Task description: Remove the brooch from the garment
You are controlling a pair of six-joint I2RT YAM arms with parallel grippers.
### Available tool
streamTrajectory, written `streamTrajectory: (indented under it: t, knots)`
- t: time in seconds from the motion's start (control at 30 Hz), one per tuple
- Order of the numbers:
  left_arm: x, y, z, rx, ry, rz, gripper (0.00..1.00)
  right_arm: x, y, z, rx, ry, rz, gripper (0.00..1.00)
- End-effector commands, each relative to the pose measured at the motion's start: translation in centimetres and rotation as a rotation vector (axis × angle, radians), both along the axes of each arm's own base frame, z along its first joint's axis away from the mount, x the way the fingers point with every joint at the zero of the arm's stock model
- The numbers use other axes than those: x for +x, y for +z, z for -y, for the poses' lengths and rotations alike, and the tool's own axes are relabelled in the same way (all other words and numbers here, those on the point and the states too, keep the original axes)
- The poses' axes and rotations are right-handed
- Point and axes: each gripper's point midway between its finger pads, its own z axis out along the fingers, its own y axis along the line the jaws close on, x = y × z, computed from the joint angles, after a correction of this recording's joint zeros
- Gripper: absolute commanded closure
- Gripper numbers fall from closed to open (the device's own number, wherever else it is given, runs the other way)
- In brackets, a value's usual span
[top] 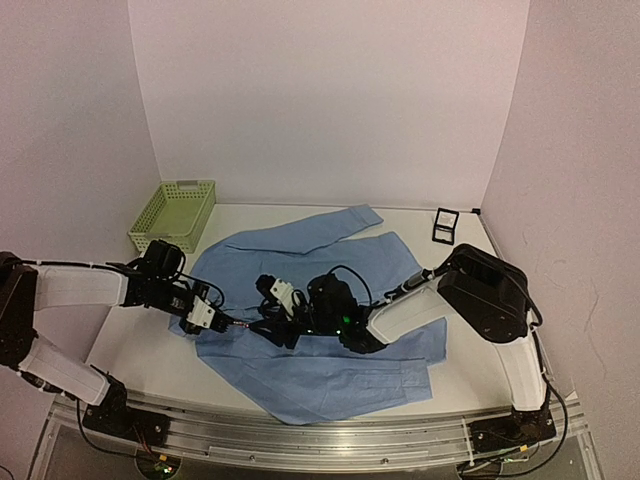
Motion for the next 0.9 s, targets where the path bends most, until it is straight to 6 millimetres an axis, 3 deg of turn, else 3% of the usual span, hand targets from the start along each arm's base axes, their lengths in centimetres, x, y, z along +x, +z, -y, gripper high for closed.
streamTrajectory:
  t: [0.0,0.17,0.37,0.6,0.87]
  knots:
    - [-2.5,-1.1,-0.5,0.056,0.029,-0.316,1.00,-1.9,2.4,-0.3,0.082,0.073,-0.119,0.51]
    - [-1.9,-1.4,0.0,0.077,0.060,-0.440,1.00,-2.0,2.7,-0.4,0.108,0.072,-0.219,0.52]
    - [-1.5,-1.8,0.3,0.108,0.102,-0.592,1.00,-1.2,1.7,0.0,0.122,0.009,-0.374,0.57]
    - [-2.4,-2.9,0.1,0.161,0.135,-0.762,1.00,-1.9,1.5,0.1,0.119,0.030,-0.429,0.55]
    - [-2.6,-3.9,0.1,0.196,0.134,-0.835,1.00,-0.5,-0.9,-0.5,0.093,-0.049,-0.504,0.56]
